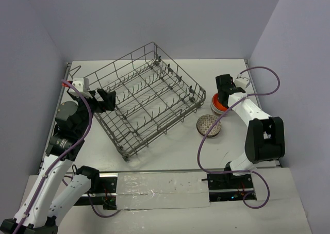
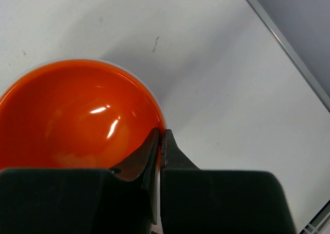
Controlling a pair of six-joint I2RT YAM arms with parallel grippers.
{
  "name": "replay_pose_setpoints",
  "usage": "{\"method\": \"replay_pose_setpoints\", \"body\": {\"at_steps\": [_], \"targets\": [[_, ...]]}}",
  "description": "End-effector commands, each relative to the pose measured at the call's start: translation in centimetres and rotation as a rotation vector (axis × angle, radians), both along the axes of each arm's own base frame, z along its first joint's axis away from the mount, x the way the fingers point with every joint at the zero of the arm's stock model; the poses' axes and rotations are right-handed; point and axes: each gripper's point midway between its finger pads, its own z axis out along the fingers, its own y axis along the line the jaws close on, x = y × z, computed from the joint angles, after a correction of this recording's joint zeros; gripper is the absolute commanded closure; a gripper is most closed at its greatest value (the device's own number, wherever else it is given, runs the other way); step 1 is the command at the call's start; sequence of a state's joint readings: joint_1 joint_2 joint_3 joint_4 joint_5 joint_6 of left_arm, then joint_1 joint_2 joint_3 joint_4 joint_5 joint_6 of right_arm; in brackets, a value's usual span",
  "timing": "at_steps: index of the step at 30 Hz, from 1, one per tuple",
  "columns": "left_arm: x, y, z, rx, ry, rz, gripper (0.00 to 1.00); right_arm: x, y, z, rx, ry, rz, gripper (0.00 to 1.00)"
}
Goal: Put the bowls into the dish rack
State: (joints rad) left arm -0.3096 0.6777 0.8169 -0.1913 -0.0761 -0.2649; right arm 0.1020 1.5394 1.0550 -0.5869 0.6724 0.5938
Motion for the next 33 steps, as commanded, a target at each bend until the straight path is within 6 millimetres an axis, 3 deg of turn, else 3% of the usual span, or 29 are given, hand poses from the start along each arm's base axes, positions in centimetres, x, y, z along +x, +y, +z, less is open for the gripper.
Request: {"method": "replay_pose_setpoints", "body": {"at_steps": [1, 7, 16, 20, 21, 23, 24, 25, 27, 28, 32, 33], "targets": [[-0.2, -0.3, 0.9, -0.009, -0.039, -0.02, 0.01, 0.8, -0.9, 2.8, -0.037, -0.084, -0.039, 1.0], [-0.1, -0.6, 0.7, -0.013, -0.03, -0.03, 0.01, 0.9, -0.8, 4.8, -0.035, -0.129, -0.035, 1.0], [0.5, -2.2, 1.8, -0.079, 0.011, -0.077, 0.01, 0.7, 0.0, 5.5, 0.019, -0.168, 0.002, 1.0], [1.3, -5.4, 2.3, -0.136, 0.078, -0.185, 0.01, 0.5, 0.3, 5.7, 0.038, -0.189, 0.014, 1.0], [1.4, -6.0, 3.3, -0.162, 0.077, -0.202, 0.01, 0.5, 0.4, 5.9, 0.046, -0.201, 0.014, 1.0], [2.4, -8.0, 2.4, -0.174, 0.151, -0.243, 0.01, 0.6, 0.6, 6.2, 0.062, -0.22, 0.015, 1.0], [2.7, -8.6, 3.5, -0.182, 0.146, -0.259, 0.01, 0.6, 0.7, 6.4, 0.068, -0.23, 0.019, 1.0], [3.5, -9.6, 2.5, -0.177, 0.192, -0.268, 0.01, 0.6, 0.8, 6.4, 0.07, -0.232, 0.02, 1.0], [3.9, -11.2, 3.2, -0.195, 0.205, -0.294, 0.01, 0.3, 0.7, 6.4, 0.07, -0.235, 0.01, 1.0], [4.4, -11.9, 2.4, -0.192, 0.233, -0.299, 0.01, 0.3, 0.7, 6.4, 0.073, -0.242, 0.007, 1.0], [4.7, -15.7, 2.3, -0.224, 0.265, -0.358, 0.01, -0.1, 0.7, 7.0, 0.081, -0.284, 0.005, 1.0], [4.8, -16.5, 3.1, -0.235, 0.254, -0.369, 0.01, -0.3, 0.6, 7.2, 0.079, -0.295, 0.002, 1.0]]}}
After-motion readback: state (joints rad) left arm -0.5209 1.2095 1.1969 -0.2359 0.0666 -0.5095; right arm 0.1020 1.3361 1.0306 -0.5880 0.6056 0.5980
